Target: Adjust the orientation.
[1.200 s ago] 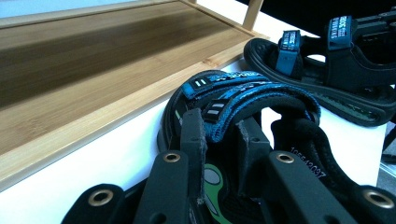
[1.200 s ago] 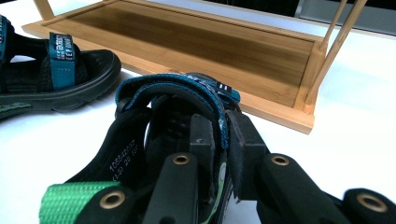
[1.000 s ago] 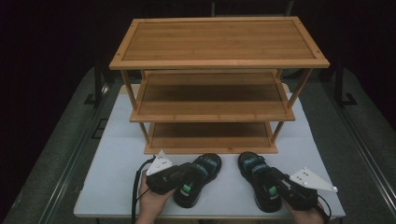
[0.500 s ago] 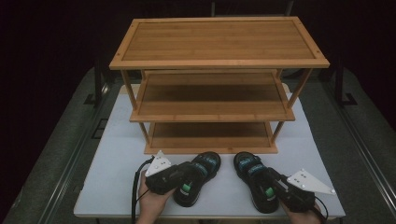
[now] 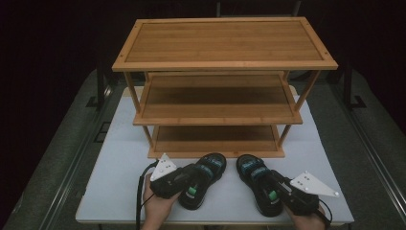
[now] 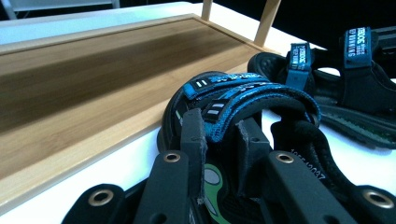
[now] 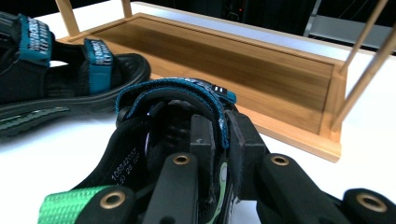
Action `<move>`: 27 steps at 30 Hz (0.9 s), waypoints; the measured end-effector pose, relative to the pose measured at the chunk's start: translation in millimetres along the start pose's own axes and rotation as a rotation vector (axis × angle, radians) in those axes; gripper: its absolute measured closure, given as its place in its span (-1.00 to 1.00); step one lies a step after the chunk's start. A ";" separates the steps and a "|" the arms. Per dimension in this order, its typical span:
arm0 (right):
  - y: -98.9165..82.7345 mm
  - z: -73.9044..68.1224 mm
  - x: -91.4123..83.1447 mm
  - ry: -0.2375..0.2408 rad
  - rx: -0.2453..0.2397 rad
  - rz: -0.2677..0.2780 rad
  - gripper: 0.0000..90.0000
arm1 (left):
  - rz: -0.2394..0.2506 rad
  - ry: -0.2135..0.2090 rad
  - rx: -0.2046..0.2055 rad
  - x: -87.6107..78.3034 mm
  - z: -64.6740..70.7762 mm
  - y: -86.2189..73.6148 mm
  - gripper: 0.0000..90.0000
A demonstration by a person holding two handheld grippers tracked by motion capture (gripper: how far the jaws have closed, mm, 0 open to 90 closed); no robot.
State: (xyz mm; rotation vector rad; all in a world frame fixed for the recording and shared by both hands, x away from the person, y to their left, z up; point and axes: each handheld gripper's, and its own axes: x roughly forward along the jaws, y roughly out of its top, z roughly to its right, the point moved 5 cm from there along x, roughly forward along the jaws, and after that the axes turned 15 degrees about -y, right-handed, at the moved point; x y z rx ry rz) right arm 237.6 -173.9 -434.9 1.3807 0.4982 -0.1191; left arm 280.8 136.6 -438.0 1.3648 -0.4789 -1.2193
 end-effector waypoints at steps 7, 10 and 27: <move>11.7 -5.8 12.2 -0.010 -0.020 0.019 0.80 | 0.018 0.045 0.014 6.2 -7.6 9.8 0.70; 16.3 -7.7 18.0 -0.022 -0.025 0.028 0.80 | 0.031 0.067 0.012 9.8 -12.3 13.0 0.70; 37.1 -17.7 56.2 -0.083 -0.059 0.057 0.80 | 0.077 0.142 0.004 35.1 -36.1 24.3 0.69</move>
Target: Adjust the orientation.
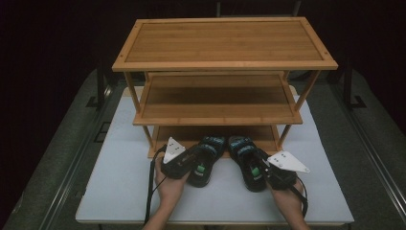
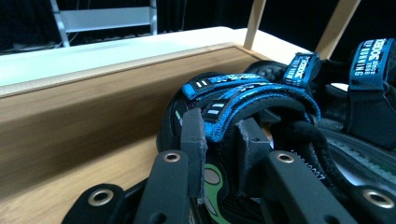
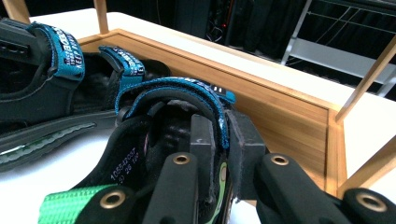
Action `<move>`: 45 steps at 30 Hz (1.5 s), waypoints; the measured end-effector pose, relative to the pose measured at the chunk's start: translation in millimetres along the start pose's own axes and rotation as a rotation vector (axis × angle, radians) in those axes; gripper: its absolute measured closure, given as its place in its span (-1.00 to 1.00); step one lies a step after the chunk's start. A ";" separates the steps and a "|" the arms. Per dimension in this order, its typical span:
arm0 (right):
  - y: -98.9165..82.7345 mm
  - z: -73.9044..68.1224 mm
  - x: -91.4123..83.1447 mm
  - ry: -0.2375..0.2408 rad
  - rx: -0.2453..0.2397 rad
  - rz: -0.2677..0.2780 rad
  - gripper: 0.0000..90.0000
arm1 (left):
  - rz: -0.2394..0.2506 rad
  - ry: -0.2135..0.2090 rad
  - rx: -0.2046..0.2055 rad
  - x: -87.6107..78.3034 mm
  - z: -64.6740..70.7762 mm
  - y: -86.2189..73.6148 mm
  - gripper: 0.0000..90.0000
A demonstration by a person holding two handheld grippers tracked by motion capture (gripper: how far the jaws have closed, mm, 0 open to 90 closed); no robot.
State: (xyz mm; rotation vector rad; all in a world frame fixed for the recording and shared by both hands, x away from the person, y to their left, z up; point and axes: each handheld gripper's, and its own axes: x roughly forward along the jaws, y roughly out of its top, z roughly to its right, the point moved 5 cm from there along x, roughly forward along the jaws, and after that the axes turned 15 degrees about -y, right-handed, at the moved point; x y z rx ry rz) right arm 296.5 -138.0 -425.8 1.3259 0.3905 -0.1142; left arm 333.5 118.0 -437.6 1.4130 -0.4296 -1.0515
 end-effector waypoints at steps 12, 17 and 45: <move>0.8 -3.6 21.5 -0.029 0.018 -0.005 0.80 | 0.007 0.033 -0.036 11.3 -9.9 -1.3 0.69; 1.8 -8.8 26.9 -0.033 0.032 -0.003 0.80 | 0.011 0.039 -0.050 11.8 -13.7 -1.6 0.69; -2.2 -9.9 35.6 -0.038 0.060 -0.008 0.60 | -0.014 0.017 -0.062 6.9 -21.4 -4.4 0.41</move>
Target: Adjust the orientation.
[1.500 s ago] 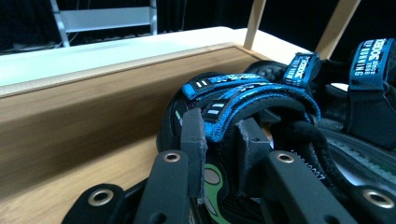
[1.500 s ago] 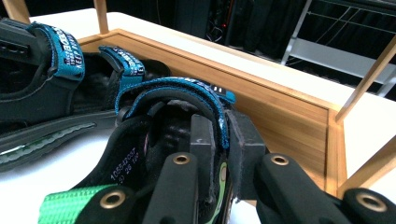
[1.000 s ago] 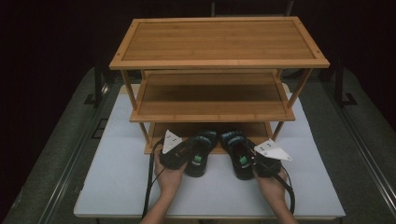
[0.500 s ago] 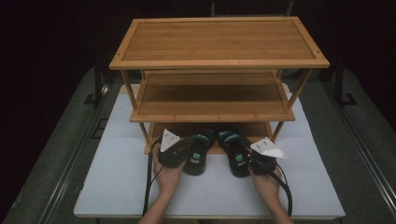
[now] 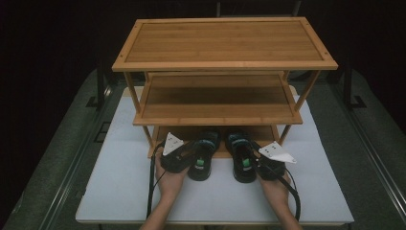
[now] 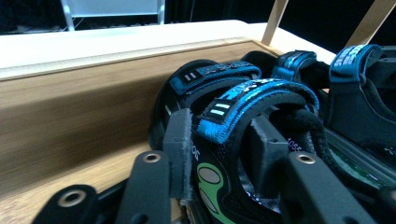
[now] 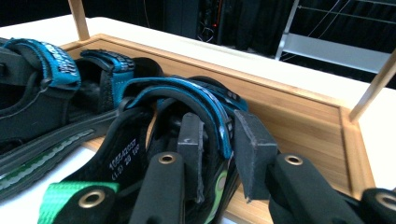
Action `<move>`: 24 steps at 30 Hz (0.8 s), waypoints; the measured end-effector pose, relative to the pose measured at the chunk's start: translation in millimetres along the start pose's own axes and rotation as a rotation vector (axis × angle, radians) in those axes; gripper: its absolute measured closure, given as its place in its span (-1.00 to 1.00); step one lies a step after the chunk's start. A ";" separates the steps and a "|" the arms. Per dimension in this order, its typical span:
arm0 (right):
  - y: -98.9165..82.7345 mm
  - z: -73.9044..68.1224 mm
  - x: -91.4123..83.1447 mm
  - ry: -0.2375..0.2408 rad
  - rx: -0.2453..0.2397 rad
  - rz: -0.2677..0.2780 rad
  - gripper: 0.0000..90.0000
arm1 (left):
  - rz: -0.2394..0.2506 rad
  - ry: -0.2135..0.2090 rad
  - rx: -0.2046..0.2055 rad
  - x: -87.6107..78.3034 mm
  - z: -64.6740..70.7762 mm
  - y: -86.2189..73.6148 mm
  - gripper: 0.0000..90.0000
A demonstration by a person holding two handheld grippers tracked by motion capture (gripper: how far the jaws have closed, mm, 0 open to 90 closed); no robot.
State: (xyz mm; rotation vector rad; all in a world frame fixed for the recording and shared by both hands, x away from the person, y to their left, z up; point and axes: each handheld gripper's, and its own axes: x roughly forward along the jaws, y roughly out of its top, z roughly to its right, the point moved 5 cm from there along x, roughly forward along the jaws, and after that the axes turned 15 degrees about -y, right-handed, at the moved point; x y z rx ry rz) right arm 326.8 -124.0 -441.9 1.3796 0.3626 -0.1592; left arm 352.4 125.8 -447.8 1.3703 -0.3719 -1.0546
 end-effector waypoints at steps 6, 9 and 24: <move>-0.6 2.5 -2.1 0.030 -0.010 -0.008 0.53 | -0.011 -0.018 0.006 -1.5 2.0 1.0 0.29; -0.4 3.2 -2.7 0.031 -0.012 -0.010 0.47 | -0.013 -0.025 0.015 -3.7 2.9 3.0 0.21; 3.0 12.6 -22.4 0.095 0.010 0.007 0.29 | -0.003 -0.103 0.065 -24.3 19.4 14.2 0.05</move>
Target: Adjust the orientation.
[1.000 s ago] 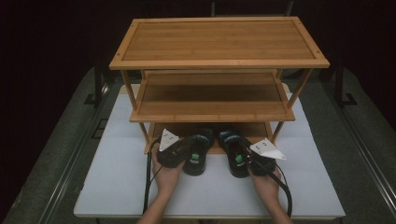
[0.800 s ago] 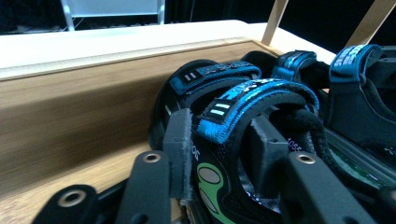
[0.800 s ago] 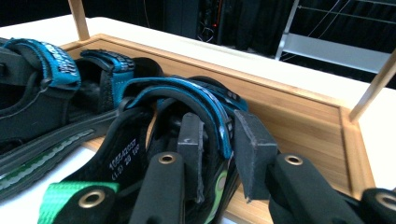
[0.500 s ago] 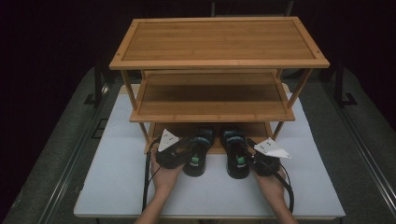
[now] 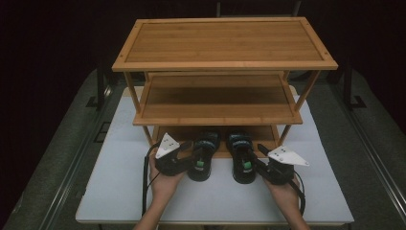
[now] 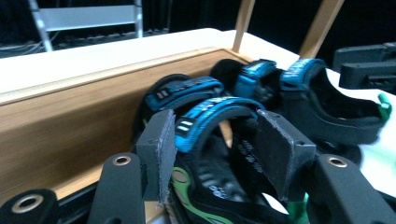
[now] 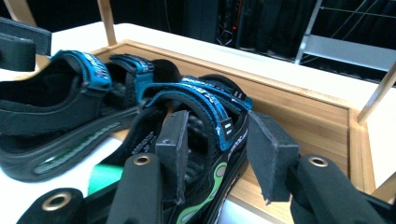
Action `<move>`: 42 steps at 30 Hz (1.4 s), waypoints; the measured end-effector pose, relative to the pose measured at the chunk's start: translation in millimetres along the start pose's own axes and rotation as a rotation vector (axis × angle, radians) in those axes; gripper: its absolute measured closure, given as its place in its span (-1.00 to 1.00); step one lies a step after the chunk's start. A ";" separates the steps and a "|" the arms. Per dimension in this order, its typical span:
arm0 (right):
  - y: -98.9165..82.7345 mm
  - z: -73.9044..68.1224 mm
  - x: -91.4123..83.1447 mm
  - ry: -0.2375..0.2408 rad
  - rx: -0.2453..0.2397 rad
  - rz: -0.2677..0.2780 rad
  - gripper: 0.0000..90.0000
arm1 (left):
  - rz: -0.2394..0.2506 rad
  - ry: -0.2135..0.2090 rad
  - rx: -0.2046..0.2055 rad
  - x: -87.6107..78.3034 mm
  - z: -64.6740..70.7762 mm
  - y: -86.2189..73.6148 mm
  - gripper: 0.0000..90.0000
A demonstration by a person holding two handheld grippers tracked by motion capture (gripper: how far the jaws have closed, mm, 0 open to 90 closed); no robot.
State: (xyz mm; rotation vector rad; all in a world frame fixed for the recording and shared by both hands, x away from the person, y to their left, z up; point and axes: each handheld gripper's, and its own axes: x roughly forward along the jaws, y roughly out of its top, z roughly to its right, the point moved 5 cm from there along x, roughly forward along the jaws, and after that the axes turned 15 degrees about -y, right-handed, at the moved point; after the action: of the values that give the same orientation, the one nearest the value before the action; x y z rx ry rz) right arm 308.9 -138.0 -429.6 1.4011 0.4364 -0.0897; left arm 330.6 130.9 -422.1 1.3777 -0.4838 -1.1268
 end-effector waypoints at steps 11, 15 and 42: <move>-6.4 7.7 -30.3 0.086 0.020 0.005 0.09 | -0.004 -0.076 0.053 -19.7 14.8 -0.4 -0.03; -14.8 8.1 -39.4 0.111 0.020 -0.009 -0.02 | -0.010 -0.099 0.054 -27.6 18.1 -4.2 -0.08; -58.5 -17.5 -26.8 0.156 -0.092 -0.212 -0.45 | -0.238 -0.093 0.023 -10.5 11.9 -61.7 -0.48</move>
State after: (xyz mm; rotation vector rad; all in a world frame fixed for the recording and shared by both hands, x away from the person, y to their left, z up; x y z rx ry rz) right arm 261.6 -136.9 -476.6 1.2727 0.7096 -0.1313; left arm 295.1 144.8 -473.1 1.4349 -0.4075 -1.3871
